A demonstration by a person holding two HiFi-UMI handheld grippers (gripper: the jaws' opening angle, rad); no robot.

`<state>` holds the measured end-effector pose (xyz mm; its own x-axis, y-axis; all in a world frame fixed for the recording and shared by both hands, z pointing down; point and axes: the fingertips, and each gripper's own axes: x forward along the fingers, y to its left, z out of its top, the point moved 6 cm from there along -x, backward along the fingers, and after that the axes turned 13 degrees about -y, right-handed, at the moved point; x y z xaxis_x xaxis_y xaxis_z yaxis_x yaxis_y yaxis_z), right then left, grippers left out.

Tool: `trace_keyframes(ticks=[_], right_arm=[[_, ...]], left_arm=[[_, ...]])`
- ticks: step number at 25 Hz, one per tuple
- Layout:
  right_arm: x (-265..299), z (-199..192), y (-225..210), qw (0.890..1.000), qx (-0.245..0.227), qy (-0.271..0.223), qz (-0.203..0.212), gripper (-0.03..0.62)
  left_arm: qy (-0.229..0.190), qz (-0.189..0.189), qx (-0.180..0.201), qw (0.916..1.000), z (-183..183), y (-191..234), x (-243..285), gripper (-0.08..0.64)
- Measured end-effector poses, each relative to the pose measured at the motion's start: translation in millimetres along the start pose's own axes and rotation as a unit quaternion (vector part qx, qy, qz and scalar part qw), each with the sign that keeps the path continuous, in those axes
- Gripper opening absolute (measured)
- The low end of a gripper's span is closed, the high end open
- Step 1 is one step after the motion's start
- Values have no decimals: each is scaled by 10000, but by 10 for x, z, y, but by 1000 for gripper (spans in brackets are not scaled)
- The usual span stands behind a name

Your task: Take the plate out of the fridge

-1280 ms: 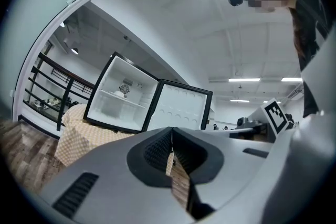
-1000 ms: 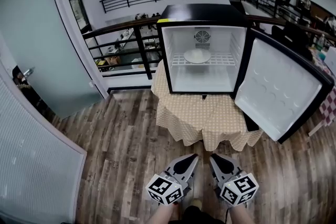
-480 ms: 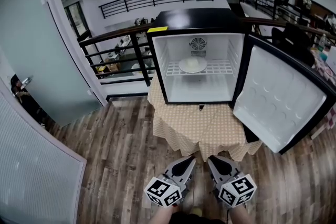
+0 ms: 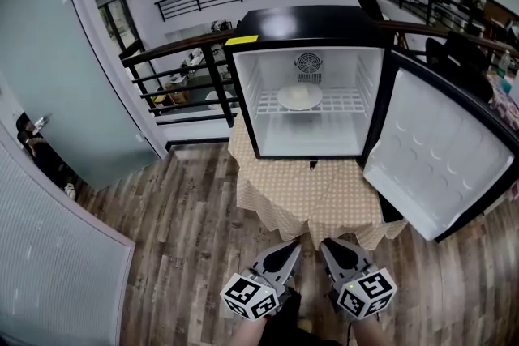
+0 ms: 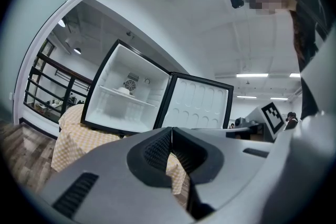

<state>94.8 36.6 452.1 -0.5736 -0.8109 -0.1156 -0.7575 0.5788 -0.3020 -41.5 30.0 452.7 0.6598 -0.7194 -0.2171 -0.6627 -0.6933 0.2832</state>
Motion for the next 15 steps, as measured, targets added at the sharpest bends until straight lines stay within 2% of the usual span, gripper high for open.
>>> trace_keyframes(ticks=[3,15], right_arm=[[48,-25,-49,10000,60,19,-47,51],[536,123,-449,9998,-70,-24,-173,51]], left_arm=[[58,16,-33,10000,-28,67,44,11],[-34,-320,-69,9995,19,417,701,11]])
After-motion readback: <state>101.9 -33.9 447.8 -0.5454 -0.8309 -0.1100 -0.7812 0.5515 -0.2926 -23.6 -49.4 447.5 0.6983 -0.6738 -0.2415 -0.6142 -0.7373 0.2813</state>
